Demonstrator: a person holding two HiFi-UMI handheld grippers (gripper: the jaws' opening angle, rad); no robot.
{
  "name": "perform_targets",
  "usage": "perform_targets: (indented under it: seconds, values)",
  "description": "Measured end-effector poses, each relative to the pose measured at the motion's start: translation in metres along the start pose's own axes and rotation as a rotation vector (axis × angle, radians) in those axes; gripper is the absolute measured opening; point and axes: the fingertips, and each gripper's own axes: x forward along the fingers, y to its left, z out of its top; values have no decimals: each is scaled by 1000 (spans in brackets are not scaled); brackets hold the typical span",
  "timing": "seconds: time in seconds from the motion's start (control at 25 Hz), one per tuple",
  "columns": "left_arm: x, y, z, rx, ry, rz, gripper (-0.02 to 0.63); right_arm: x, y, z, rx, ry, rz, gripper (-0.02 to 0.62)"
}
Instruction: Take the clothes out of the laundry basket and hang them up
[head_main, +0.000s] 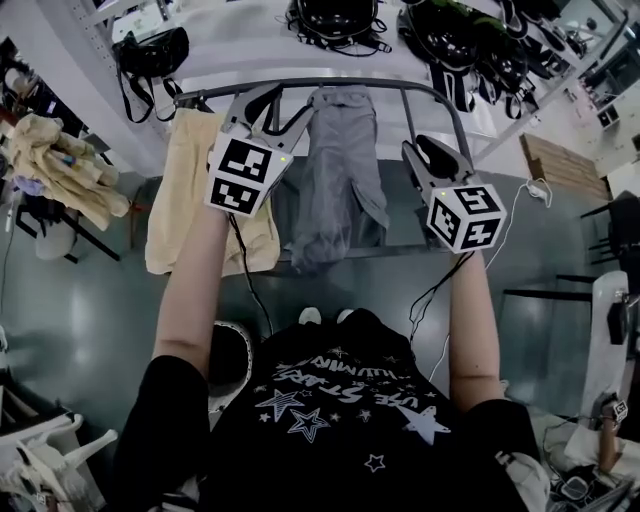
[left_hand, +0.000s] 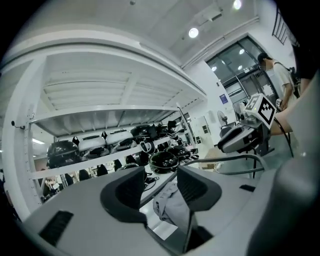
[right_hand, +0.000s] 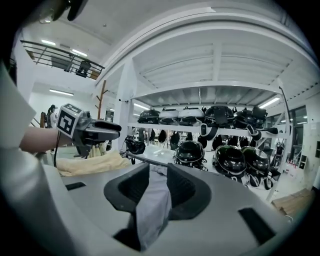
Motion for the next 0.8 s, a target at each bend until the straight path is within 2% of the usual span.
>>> perform_targets:
  seconds: [0.04,0.28,0.8]
  values:
    - [-4,-3,6,-4,-9,-5,206,-2,1,2,0,-7,2,121]
    - [-27,-26,23,-84,-24,-19,196,-18,14,7,15,-41,36,120]
    - [-105,-112,30,-137,43,63,93,-119,41,-21,77,-67,92,92]
